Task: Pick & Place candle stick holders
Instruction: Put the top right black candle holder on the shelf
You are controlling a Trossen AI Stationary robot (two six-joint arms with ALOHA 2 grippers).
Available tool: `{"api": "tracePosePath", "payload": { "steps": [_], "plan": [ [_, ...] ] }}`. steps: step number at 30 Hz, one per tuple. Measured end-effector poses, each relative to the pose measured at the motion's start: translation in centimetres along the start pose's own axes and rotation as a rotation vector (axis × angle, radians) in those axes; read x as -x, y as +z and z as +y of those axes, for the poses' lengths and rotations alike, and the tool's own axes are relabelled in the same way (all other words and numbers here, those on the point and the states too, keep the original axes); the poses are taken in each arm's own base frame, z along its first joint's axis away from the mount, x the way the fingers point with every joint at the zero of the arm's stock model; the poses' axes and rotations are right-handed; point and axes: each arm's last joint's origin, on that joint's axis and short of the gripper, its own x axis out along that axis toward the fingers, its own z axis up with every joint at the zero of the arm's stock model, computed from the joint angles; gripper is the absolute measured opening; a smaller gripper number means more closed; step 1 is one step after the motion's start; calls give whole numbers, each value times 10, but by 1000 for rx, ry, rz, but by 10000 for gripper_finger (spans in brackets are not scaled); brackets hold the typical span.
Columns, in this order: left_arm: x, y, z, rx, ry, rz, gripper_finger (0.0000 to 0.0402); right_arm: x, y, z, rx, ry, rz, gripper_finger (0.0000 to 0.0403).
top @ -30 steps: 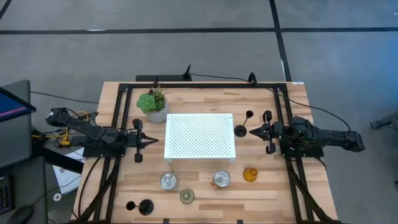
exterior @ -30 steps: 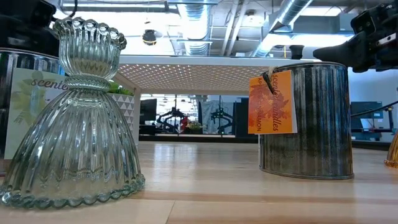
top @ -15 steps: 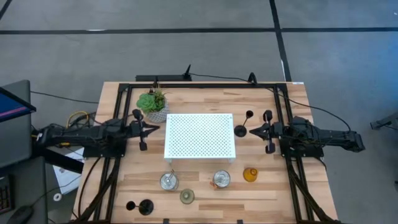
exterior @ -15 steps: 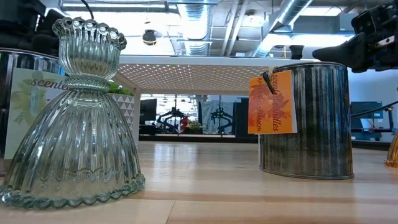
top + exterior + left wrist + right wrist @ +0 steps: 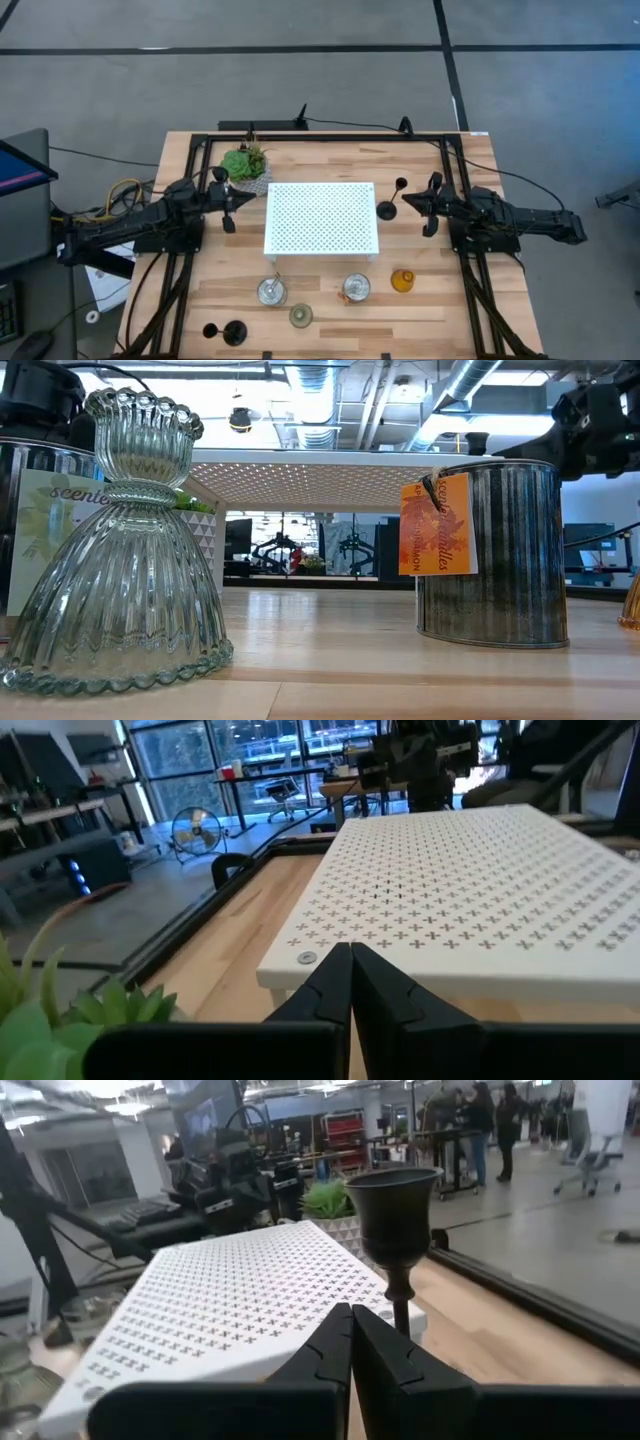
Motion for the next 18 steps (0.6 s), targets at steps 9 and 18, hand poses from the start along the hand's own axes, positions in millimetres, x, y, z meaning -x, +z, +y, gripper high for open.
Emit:
{"api": "tracePosePath", "payload": {
  "steps": [9,18],
  "plan": [
    [0,1,0,18,0,-15,7,-1,-1,2,-138,-54,41,0],
    [0,2,0,17,0,-19,8,-3,16,18,-71,-148,86,0]
  ]
}}
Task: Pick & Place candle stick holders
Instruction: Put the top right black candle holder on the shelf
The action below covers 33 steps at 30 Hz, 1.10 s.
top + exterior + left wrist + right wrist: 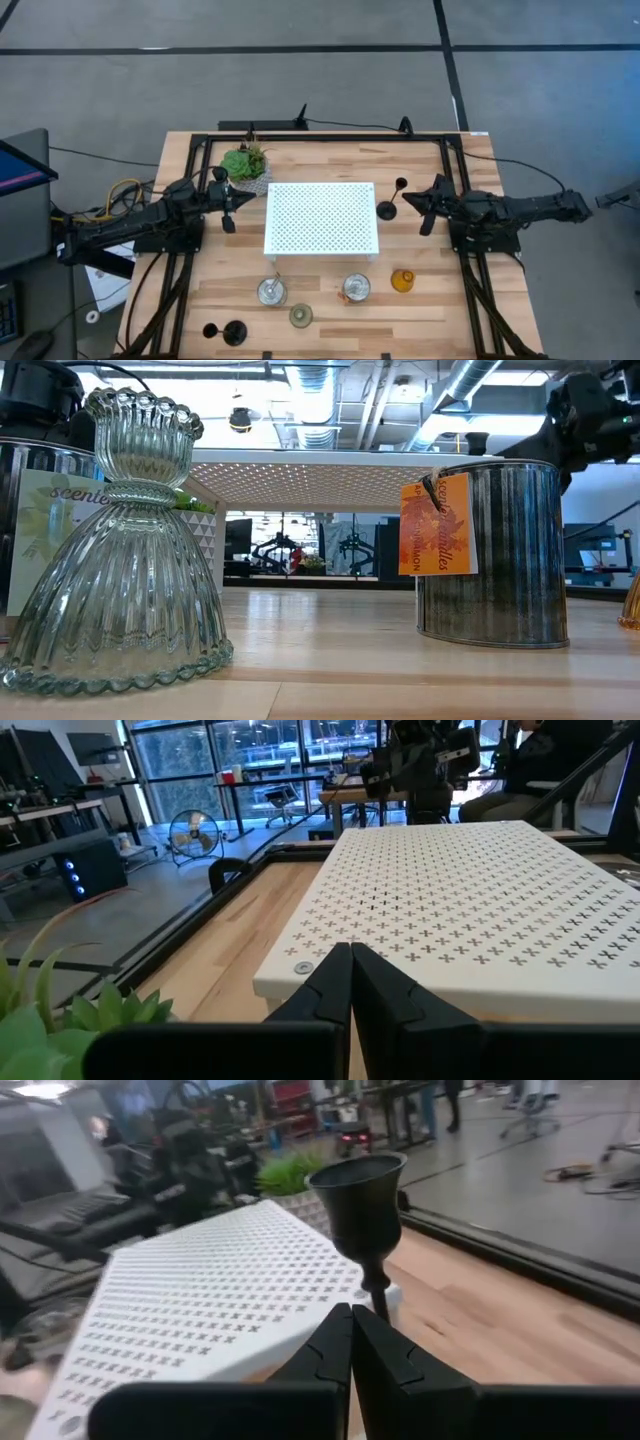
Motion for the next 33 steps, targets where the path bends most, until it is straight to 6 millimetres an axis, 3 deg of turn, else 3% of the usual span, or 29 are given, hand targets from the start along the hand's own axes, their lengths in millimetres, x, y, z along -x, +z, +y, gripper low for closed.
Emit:
{"api": "tracePosePath", "payload": {
  "steps": [11,20,30,33],
  "plan": [
    [0,0,0,0,0,-3,8,0,-19,24,3,-134,63,0],
    [0,0,0,0,0,-3,8,5,-18,40,18,-152,-23,0],
    [0,1,0,-1,1,-7,8,4,-21,42,43,-143,-6,1],
    [0,1,0,-1,1,-7,8,3,-21,42,46,-146,-5,19]
  ]
}}
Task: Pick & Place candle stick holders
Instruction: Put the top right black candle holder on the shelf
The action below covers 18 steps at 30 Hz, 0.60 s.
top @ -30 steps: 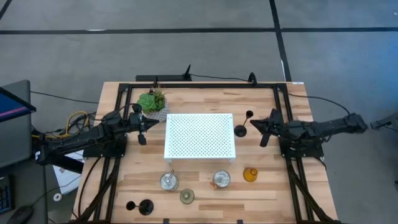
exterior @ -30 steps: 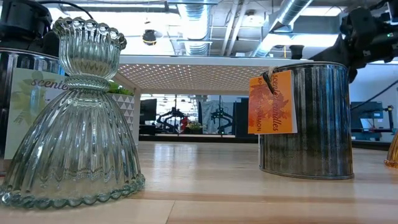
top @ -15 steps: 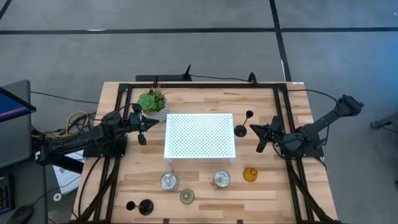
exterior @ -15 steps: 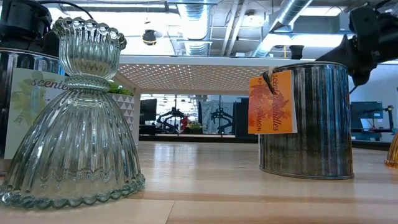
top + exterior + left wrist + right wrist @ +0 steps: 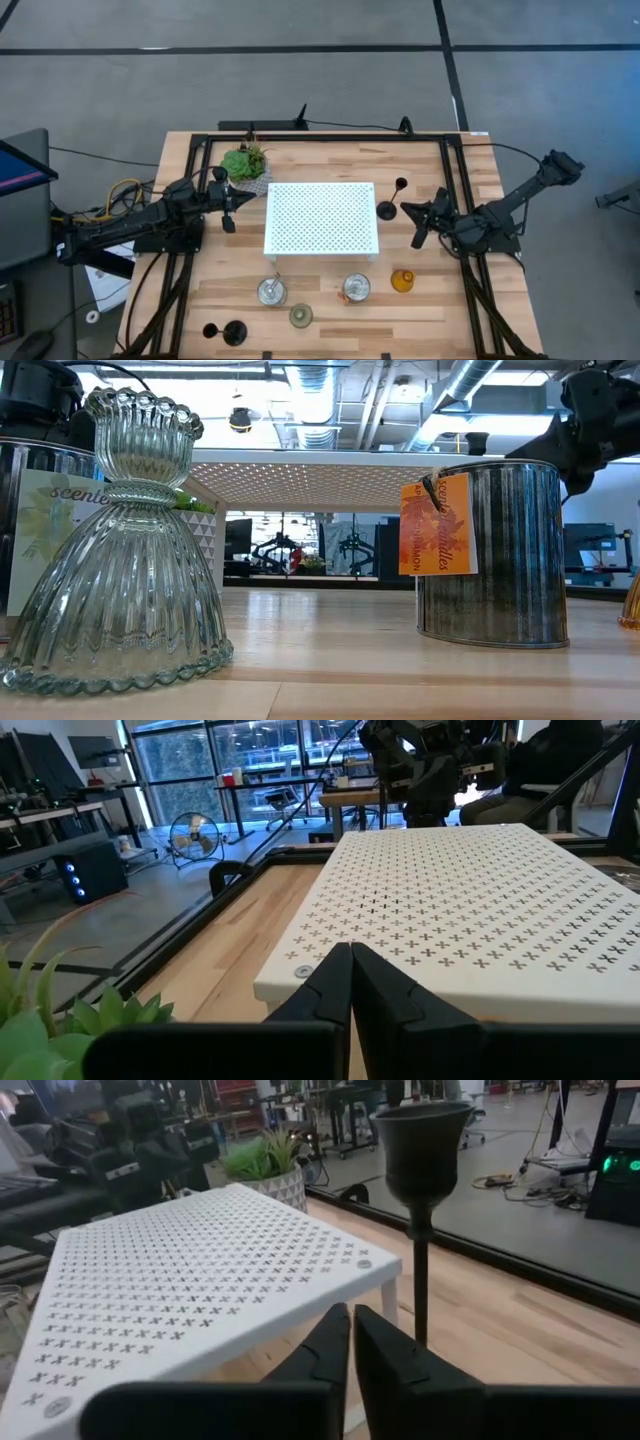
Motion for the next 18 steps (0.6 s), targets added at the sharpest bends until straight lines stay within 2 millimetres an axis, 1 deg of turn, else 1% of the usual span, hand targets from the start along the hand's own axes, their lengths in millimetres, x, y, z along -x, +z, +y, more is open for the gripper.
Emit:
{"api": "tracePosePath", "payload": {
  "steps": [3,7,11,14,18],
  "plan": [
    [0,0,0,0,0,-1,8,-3,-1,-1,19,-29,3,62],
    [0,0,0,0,0,-2,8,-10,-4,-3,40,-85,11,134],
    [0,0,0,-1,0,-3,8,-17,-5,-5,17,-137,13,195],
    [0,0,0,-1,0,-3,8,-21,-5,-5,-4,-131,16,224],
    [0,0,0,-1,1,-4,8,-27,-5,-5,-22,-128,23,237]
  ]
}}
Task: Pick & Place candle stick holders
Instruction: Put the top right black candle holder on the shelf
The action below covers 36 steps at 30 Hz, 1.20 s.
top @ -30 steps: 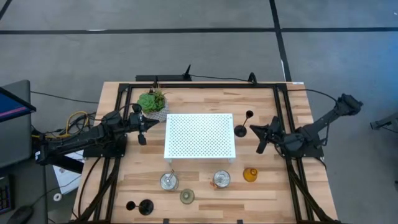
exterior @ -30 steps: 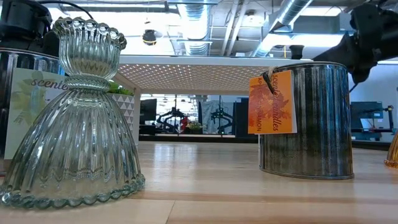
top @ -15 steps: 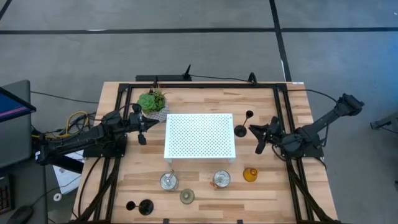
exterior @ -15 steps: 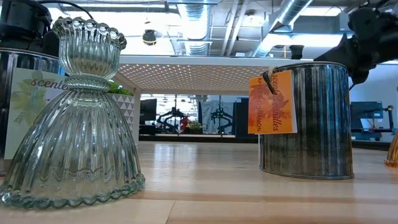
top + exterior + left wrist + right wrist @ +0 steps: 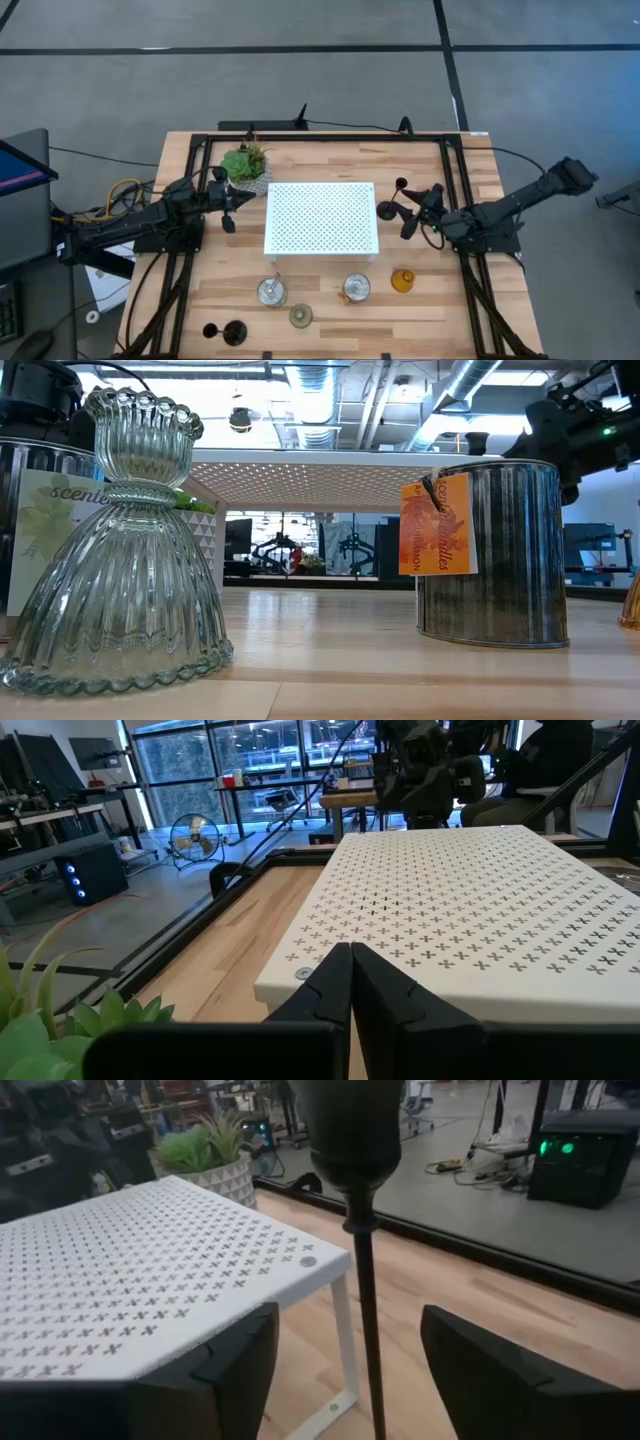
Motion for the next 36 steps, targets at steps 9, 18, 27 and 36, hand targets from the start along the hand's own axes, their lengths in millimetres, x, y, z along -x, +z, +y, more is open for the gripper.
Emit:
{"api": "tracePosePath", "payload": {
  "steps": [9,18,27,36],
  "plan": [
    [0,0,0,0,0,-1,8,-13,-3,-1,-1,-75,-3,212],
    [0,0,0,0,0,-3,8,-18,-3,-1,-15,-98,-14,123],
    [0,0,0,0,0,-3,8,-17,-2,-1,0,-103,-19,15],
    [0,0,0,-1,0,-3,8,-17,1,1,18,-90,-36,7]
  ]
}}
